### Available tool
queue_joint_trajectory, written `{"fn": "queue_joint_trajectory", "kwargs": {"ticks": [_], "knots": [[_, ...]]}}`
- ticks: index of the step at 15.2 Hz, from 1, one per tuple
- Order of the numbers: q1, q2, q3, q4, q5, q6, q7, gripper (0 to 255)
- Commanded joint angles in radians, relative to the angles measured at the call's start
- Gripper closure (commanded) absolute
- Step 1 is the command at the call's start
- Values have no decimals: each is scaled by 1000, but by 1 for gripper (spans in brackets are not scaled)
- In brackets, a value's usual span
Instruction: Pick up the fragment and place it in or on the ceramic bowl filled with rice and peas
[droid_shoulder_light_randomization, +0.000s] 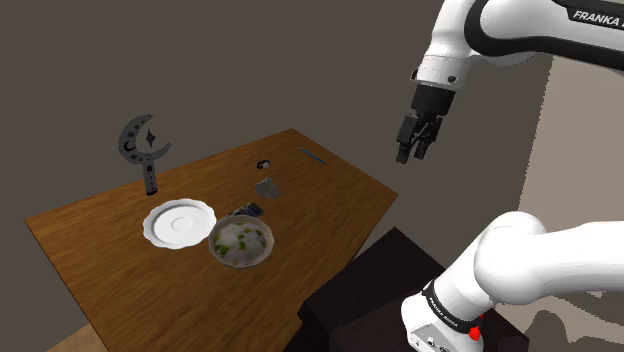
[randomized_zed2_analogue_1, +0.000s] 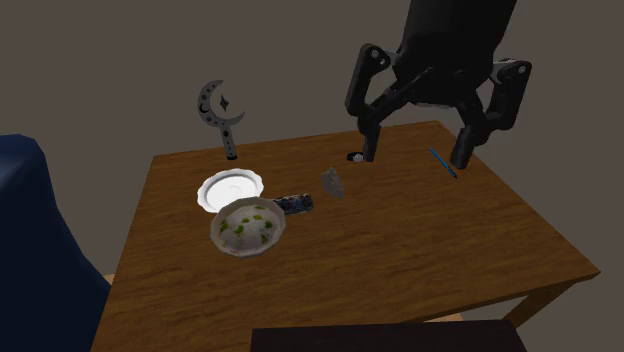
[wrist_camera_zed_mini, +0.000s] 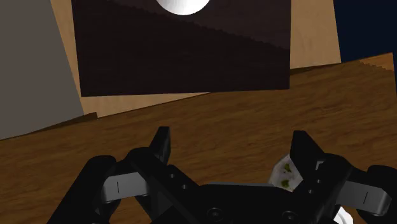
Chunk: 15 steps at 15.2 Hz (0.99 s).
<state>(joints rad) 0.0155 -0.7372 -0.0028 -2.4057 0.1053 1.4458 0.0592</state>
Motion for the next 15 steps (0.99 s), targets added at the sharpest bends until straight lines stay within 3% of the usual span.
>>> {"fn": "queue_joint_trajectory", "kwargs": {"ticks": [1,8,15], "knots": [[0,0,0,0,0,0,0,0],[14,180,-3,-45,-33,264,-90,0],[27,411,-2,-17,-59,508,-164,0]]}}
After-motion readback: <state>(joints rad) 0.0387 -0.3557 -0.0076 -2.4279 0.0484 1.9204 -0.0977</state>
